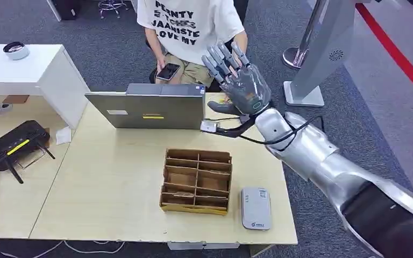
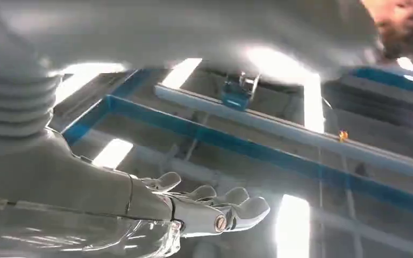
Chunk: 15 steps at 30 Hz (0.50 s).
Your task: Pass the card to the sensor for recognition and then transmit it.
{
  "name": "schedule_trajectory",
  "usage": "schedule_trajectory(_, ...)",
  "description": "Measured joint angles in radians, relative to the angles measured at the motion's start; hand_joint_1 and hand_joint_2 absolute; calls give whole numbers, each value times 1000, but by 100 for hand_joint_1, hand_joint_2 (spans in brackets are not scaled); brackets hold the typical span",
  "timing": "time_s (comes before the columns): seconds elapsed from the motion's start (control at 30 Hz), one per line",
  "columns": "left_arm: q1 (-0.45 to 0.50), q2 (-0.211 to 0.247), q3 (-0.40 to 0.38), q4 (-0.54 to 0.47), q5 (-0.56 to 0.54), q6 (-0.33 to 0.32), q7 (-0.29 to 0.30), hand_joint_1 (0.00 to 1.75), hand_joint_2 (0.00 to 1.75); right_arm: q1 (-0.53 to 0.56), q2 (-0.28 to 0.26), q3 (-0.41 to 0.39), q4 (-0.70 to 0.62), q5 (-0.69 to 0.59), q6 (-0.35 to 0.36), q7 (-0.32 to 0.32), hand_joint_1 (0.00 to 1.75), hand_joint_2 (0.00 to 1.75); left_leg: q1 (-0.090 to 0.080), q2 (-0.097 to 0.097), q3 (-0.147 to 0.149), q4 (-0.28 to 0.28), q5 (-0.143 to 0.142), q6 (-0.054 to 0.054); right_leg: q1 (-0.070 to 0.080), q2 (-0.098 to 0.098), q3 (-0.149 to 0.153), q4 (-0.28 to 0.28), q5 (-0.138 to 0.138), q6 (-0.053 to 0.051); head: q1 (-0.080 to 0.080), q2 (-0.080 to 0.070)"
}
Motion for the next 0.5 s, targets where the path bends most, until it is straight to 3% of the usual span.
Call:
schedule_trajectory(0.17,1,1,0,0,3,0,0,0,0,36,-24,-26,-83,0,0,-10,0,0,0,1,0,0,0,0,0,1,-1,0,0,0,0,0)
schedule_trajectory(0.33,12,1,0,0,20,2,9,0,0,194,-45,-153,-334,0,-1,-84,0,0,0,0,-1,0,0,0,0,0,-1,0,-1,0,0,0)
schedule_trajectory(0.4,19,0,0,0,31,7,15,0,0,300,-4,-282,-508,-29,-1,-247,0,0,1,-1,-2,-1,-1,0,1,-1,-1,0,-2,0,2,0)
schedule_trajectory(0.43,24,0,0,0,37,11,19,0,0,374,58,-361,-586,-97,-1,-391,0,0,2,-1,-2,-1,-1,-1,2,-1,-1,0,-2,0,0,0)
schedule_trajectory(0.5,29,0,1,0,51,21,28,0,0,521,216,-565,-725,-310,-1,-810,0,0,2,-3,-2,-1,-2,-3,3,-3,-2,0,-5,-2,-1,0)
